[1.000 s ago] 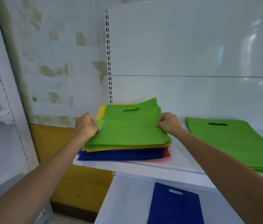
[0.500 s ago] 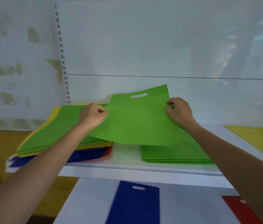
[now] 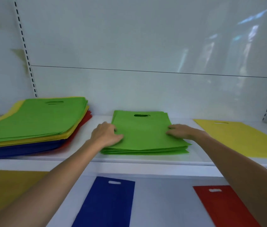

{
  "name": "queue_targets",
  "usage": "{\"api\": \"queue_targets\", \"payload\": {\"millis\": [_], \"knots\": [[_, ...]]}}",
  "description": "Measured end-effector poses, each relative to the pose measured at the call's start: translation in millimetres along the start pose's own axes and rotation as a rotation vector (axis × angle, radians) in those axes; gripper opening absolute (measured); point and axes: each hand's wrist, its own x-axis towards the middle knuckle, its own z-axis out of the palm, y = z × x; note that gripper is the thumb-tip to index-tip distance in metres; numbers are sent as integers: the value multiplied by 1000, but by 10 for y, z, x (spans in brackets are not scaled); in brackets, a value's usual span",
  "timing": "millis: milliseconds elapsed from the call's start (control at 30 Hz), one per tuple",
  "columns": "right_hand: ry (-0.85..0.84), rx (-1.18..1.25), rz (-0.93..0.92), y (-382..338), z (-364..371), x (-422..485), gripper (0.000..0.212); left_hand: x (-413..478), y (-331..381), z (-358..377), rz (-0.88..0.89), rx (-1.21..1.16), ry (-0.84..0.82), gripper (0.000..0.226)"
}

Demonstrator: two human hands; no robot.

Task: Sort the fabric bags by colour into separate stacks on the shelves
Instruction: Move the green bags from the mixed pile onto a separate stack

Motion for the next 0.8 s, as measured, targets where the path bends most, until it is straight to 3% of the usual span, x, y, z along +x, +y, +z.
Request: {"api": "queue_targets", "payload": {"millis": [67, 300, 433, 567, 800], "knots": [[-63, 1, 16, 39, 11, 24, 56, 17, 0, 37, -38, -2, -47, 34], [-30, -55, -8, -36, 31, 52, 55, 158, -59, -8, -85, -16, -67, 28], [250, -105, -49, -263, -34, 42, 47, 210, -83, -249, -28, -61, 28, 3], [438, -20, -290, -886, -136, -5, 41, 205, -185, -608, 38, -152, 133, 9], [401, 78, -374, -1984, 75, 132, 42, -29, -1262, -1184, -72, -128, 210, 23]]}}
